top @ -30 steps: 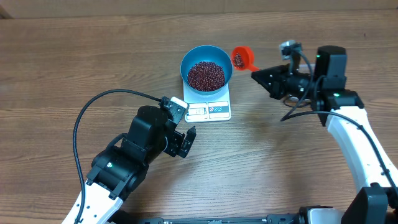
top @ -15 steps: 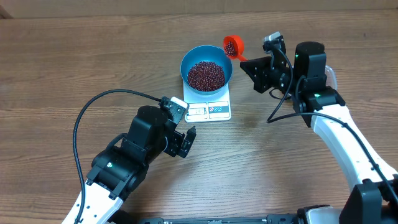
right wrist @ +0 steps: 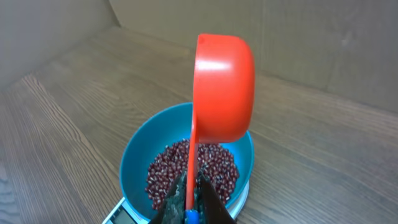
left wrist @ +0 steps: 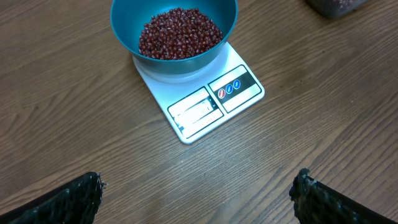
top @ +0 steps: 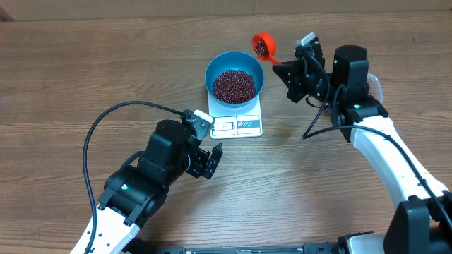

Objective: Scoop item into bowl and weigh 150g on scale
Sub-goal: 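Hold the scoop above the bowl and tilt it to pour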

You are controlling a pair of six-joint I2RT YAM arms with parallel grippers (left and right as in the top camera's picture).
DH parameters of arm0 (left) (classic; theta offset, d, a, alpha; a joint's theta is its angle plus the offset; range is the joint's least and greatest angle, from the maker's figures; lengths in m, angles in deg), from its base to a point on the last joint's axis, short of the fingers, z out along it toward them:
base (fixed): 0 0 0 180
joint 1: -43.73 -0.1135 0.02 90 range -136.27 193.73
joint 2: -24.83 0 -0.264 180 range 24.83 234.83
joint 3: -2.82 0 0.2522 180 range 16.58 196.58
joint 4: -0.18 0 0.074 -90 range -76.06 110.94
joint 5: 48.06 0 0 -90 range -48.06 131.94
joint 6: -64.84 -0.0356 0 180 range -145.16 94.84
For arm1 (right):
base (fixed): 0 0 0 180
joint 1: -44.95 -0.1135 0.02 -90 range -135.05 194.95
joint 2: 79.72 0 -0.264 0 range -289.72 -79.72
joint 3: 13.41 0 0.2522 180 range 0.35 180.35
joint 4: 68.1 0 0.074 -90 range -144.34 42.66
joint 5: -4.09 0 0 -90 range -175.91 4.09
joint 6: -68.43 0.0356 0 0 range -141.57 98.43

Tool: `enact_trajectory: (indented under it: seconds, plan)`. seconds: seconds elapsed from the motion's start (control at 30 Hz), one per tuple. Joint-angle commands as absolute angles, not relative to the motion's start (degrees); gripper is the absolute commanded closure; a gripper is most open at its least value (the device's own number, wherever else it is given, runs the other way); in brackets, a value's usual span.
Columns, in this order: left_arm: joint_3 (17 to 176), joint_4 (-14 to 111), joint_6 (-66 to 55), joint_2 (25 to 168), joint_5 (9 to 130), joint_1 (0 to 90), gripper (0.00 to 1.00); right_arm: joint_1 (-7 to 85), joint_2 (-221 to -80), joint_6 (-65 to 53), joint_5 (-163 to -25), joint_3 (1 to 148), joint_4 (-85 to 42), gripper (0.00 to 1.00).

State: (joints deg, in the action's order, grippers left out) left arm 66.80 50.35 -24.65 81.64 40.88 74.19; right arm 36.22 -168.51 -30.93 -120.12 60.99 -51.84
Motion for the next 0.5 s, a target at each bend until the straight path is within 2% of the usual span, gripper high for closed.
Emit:
enact_trajectory:
  seconds: [0.0, 0.47]
  plan:
    - [66.8, 50.2, -23.7, 81.7, 41.5, 74.5, 0.00, 35.8, -169.6, -32.6, -119.8, 62.6, -52.3, 0.96]
    - [66.8, 50.2, -23.7, 81.7, 41.5, 74.5, 0.01, 35.6, -169.6, -32.5, -120.5, 62.6, -51.7, 0.96]
